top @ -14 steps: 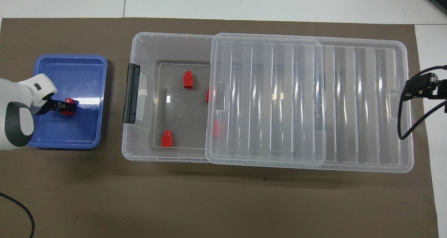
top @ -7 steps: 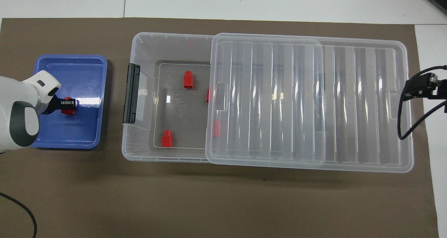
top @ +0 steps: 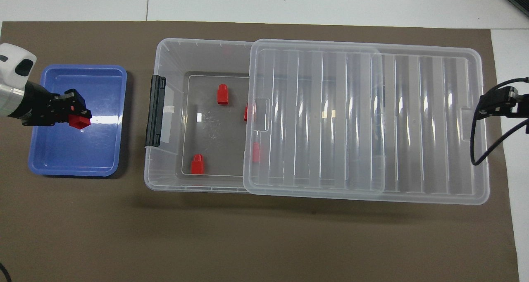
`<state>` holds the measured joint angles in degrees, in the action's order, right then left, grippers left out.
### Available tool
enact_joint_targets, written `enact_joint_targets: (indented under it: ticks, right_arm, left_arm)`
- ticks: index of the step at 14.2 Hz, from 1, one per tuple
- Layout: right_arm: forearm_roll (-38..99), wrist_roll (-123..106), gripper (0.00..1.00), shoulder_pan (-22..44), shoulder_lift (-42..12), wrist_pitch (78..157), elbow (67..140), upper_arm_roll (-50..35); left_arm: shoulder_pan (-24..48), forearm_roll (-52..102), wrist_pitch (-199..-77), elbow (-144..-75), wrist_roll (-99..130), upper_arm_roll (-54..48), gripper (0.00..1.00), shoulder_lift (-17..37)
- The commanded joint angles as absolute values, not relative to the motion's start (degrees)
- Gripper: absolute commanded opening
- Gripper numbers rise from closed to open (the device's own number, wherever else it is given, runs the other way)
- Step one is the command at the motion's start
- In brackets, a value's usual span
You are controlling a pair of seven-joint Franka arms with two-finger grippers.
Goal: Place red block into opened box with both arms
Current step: 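Carry the red block into the open box with the left gripper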
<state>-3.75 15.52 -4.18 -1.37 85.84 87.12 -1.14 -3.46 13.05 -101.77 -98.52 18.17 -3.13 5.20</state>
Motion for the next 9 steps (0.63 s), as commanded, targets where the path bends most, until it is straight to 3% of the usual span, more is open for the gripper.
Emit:
enact_joint_targets:
  ticks: [1, 3, 5, 9]
  right_arm:
    - [-3.5, 14.5, 1.0, -4.7, -1.1, 85.9, 87.4, -1.5]
    - [-3.5, 14.5, 1.0, -4.7, -1.1, 85.9, 87.4, -1.5]
    - [-3.5, 14.5, 1.0, -4.7, -1.1, 85.9, 87.4, -1.5]
    - [-3.5, 14.5, 1.0, -4.7, -1.1, 85.9, 87.4, -1.5]
  left_arm:
    - [-2.7, 15.1, -98.8, -94.2, 35.7, -9.5, 0.0, 4.2]
    - [0.1, 14.5, -103.9, -95.7, 43.3, -14.6, 0.0, 3.9]
    - [6.8, 14.2, -117.2, -103.1, 49.1, -14.6, 0.0, 2.5]
    - [12.5, 3.8, -125.0, -106.9, 49.9, -14.7, 0.0, 6.7]
